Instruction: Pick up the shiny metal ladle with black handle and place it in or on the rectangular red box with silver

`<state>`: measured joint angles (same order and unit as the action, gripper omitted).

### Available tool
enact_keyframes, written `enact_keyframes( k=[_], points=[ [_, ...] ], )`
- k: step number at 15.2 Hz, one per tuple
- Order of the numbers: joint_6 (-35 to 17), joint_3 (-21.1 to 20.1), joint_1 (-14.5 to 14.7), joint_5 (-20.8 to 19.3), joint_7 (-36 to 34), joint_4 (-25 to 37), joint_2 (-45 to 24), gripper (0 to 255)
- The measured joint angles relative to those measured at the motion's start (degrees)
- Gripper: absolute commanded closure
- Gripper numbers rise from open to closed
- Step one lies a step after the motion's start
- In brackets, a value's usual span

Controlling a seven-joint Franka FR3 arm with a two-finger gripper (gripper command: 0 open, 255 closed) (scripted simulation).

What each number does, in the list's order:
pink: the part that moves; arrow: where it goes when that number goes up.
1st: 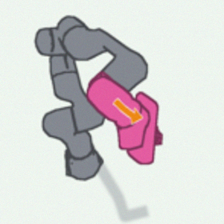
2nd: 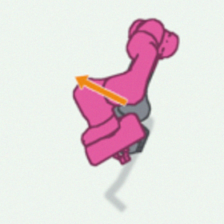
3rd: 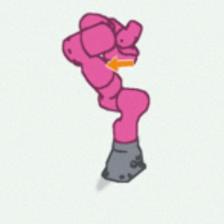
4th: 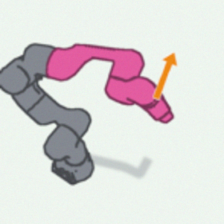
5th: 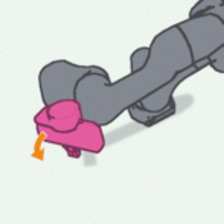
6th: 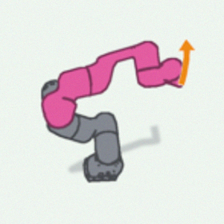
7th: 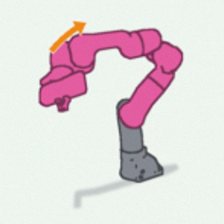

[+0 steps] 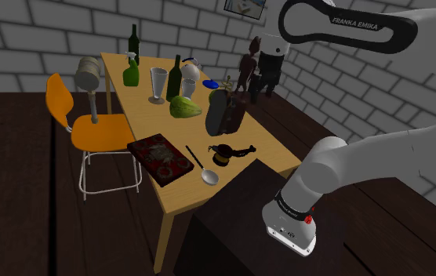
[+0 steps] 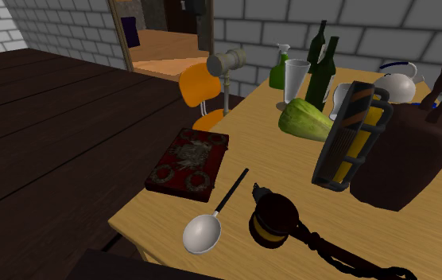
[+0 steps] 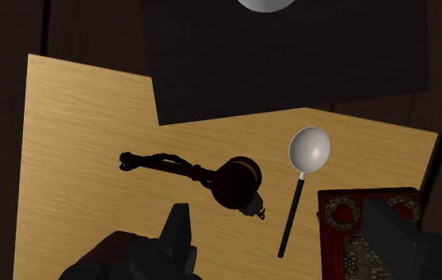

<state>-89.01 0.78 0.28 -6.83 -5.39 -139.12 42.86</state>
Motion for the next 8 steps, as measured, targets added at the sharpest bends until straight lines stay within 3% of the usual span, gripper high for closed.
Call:
enact_keyframes(
  k=[3,8],
  points=[
    [-2.3,0.1,-0.1,0.2,-0.6,-1.6,-0.8,0],
    [-12.6,0.1,-0.2,1.5,-3.4,-8.0,-4.6,0]
  ],
)
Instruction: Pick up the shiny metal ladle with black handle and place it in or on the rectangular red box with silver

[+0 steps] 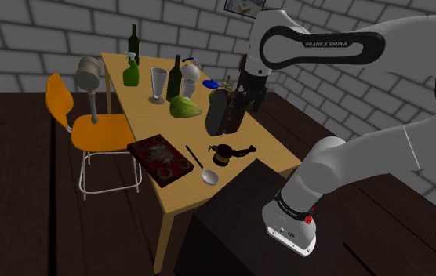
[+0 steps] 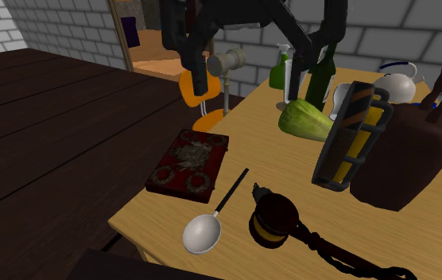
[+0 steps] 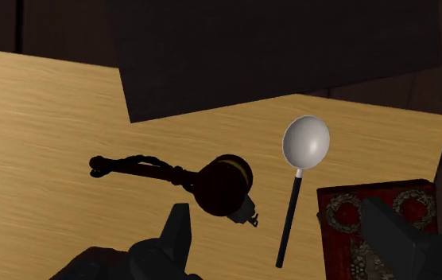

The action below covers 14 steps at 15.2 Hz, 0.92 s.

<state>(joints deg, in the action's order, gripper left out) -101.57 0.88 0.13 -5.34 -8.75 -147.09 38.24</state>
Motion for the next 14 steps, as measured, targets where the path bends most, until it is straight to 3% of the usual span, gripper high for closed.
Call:
enact_keyframes(
  k=[8,14],
  points=[
    [-18.7,-0.3,0.3,2.3,-4.3,-7.2,-11.1,0],
    [-33.8,-0.4,0.7,4.2,-6.4,-8.7,-24.4,0]
  ],
)
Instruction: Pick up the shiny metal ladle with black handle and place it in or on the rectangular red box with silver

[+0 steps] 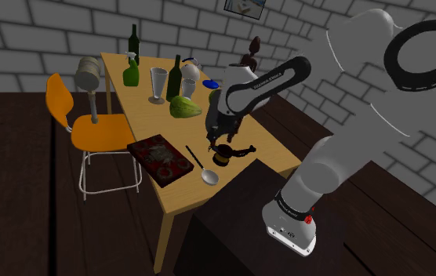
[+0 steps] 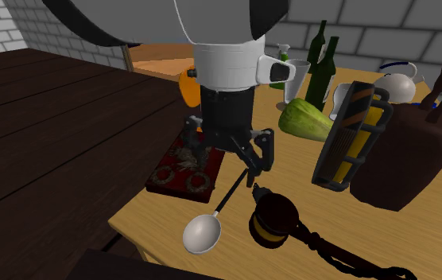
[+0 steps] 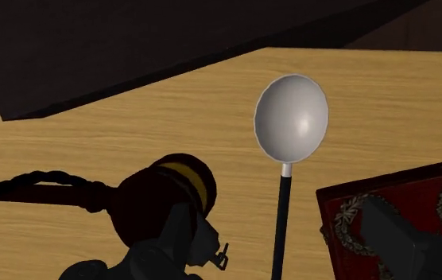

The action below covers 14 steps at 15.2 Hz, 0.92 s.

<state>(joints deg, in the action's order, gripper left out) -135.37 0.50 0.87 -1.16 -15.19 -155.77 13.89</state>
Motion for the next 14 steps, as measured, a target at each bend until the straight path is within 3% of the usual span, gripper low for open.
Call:
enact_keyframes(
  k=[9,14],
  points=[
    [-18.9,-0.7,0.7,5.4,-0.4,5.1,-23.2,0],
    [-24.4,-1.6,0.6,7.4,-0.1,7.2,-30.6,0]
  ],
)
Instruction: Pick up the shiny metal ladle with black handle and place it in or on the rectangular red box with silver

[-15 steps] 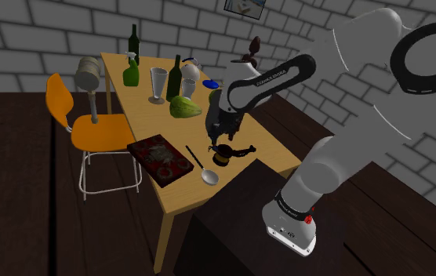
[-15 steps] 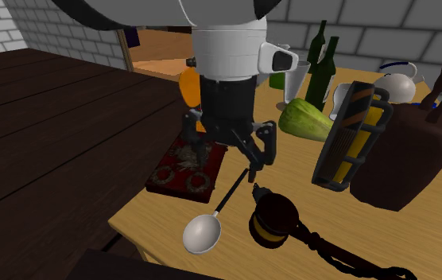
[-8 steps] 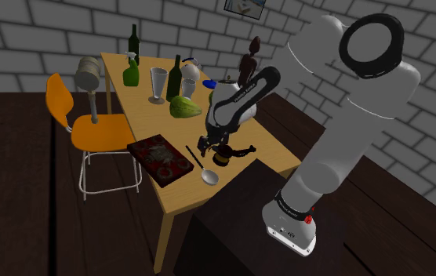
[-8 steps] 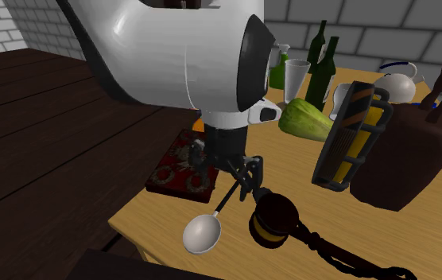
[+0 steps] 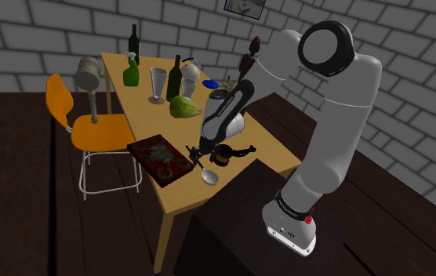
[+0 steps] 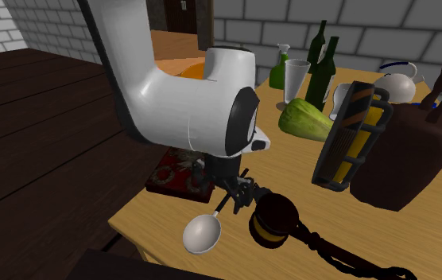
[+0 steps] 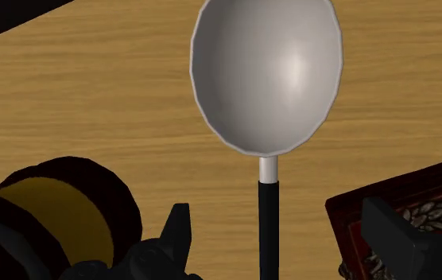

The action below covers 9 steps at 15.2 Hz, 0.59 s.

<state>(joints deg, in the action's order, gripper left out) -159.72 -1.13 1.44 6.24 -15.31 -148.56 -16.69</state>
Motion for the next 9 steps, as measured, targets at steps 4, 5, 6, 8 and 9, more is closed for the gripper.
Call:
enact_keyframes(
  k=[4,5,6,8,9],
  points=[
    [-3.3,-0.5,-0.2,0.5,0.5,1.1,-3.9,0],
    [-3.8,-0.5,-0.3,0.6,0.6,1.1,-4.2,0],
    [-4.1,-0.6,-0.3,0.6,0.6,1.2,-4.4,0],
    [-4.3,-0.6,-0.3,0.6,0.6,1.4,-4.7,0],
    [-4.5,-0.7,-0.3,0.6,0.7,1.4,-4.7,0]
  ],
)
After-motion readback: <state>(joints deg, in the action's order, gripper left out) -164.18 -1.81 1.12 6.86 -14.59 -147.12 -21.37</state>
